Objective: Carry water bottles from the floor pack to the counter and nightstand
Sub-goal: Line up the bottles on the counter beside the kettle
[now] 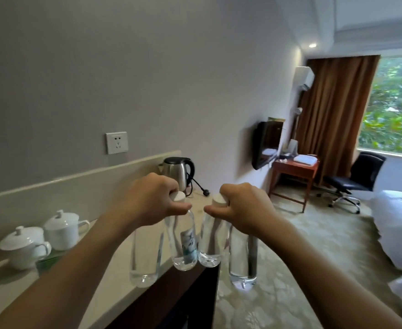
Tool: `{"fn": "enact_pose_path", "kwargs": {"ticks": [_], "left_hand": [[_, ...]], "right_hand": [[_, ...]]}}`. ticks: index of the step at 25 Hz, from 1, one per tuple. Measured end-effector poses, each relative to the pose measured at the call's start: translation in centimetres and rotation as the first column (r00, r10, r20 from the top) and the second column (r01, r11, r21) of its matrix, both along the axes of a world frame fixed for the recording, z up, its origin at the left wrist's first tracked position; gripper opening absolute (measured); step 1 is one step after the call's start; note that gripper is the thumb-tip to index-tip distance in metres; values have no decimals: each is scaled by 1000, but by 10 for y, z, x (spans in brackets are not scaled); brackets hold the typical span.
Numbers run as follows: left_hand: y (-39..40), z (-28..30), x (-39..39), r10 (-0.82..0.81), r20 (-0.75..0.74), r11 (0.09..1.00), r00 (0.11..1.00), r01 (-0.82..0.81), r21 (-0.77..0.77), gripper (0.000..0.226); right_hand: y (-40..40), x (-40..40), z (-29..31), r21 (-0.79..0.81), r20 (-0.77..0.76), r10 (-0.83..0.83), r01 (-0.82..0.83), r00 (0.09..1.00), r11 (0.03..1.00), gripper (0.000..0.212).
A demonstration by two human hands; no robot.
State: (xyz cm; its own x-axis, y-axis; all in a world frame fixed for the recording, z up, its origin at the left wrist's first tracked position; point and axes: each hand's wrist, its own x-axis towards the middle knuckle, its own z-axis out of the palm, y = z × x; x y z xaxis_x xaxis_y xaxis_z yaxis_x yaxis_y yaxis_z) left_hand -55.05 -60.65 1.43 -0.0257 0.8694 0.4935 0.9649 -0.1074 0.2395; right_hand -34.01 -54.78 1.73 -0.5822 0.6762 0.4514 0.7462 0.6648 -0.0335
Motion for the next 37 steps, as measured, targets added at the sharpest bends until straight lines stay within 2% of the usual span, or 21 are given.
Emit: {"fn": "enact_pose_path", "kwargs": {"ticks": [4, 9, 14, 20, 26, 30, 37], "left_hand": [[51, 1, -50, 103, -5, 995, 995, -103, -11, 47], [94, -11, -89, 327, -42, 945, 944, -328, -6, 48], [115, -43, -118, 568, 8, 821, 823, -566, -79, 46], [133, -75, -118, 778, 33, 625, 627, -770, -130, 49], [139, -105, -115, 854, 44, 518, 518, -840, -164, 48], [133, -110, -119, 855, 41, 517, 517, -841, -158, 49], [133, -99, -125, 821, -49, 535, 568, -797, -279, 43]], "right_hand": [[78, -62, -1, -2, 19, 163, -163, 986, 987, 48], [157, -134, -8, 31, 9, 340, -340, 940, 940, 47], [214, -196, -34, -23, -26, 517, -517, 856, 855, 47], [260, -242, -72, -77, -8, 694, -692, 720, 718, 45], [289, -262, -103, -128, 11, 782, -775, 623, 619, 48], [290, -266, -113, -156, 59, 811, -797, 582, 583, 47], [290, -274, -119, -143, 39, 786, -775, 617, 616, 47]]}}
